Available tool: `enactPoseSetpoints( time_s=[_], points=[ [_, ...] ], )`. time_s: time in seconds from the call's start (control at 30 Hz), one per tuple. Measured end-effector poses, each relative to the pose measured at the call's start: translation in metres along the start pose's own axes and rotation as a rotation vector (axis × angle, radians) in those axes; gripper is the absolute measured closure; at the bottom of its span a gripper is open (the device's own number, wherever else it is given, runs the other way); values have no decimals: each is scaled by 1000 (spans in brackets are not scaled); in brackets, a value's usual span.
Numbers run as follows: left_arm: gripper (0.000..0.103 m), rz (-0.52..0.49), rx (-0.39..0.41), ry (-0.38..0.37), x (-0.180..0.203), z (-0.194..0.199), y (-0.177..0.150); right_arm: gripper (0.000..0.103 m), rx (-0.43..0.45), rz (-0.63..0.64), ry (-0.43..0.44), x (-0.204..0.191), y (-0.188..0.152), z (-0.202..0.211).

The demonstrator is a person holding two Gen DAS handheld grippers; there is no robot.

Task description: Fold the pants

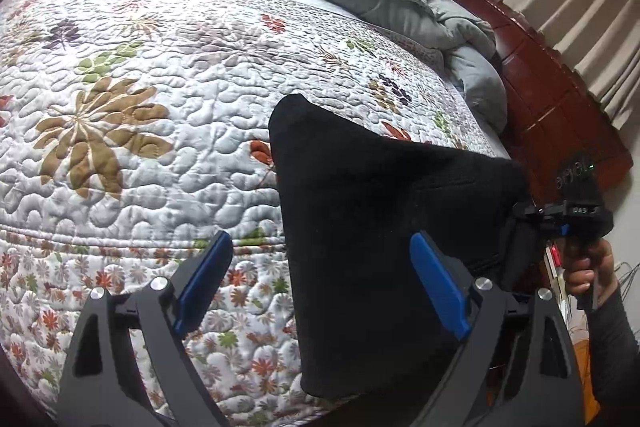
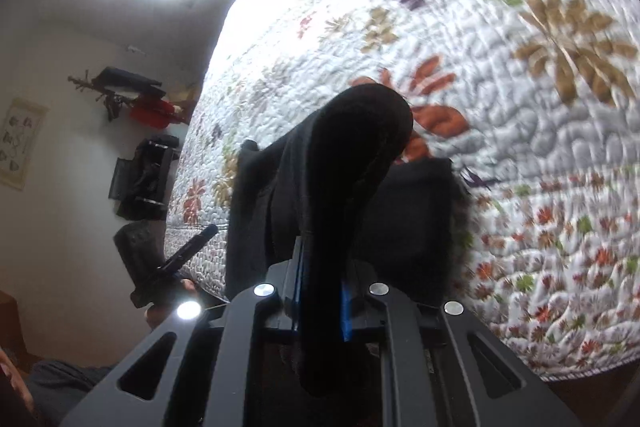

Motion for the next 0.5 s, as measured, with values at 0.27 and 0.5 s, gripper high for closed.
enactPoseSetpoints(
  time_s=[0.27, 0.5],
  points=[
    [13, -50, -5, -31, 13, -7, 6, 89, 15, -108, 77, 64, -5, -17],
    [13, -82, -15, -55, 25, -17, 8, 85, 19, -136, 152, 94, -8, -30]
  ],
)
Point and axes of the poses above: each gripper's, at about its wrist camera, not at the fingertips, and z roughly against the way its jaws point, x to its right, y to its top, the point moved 5 cm from there along -z, roughly the way its jaws point, and after that the axes turned 3 degrees about x, right-handed, at the moved point
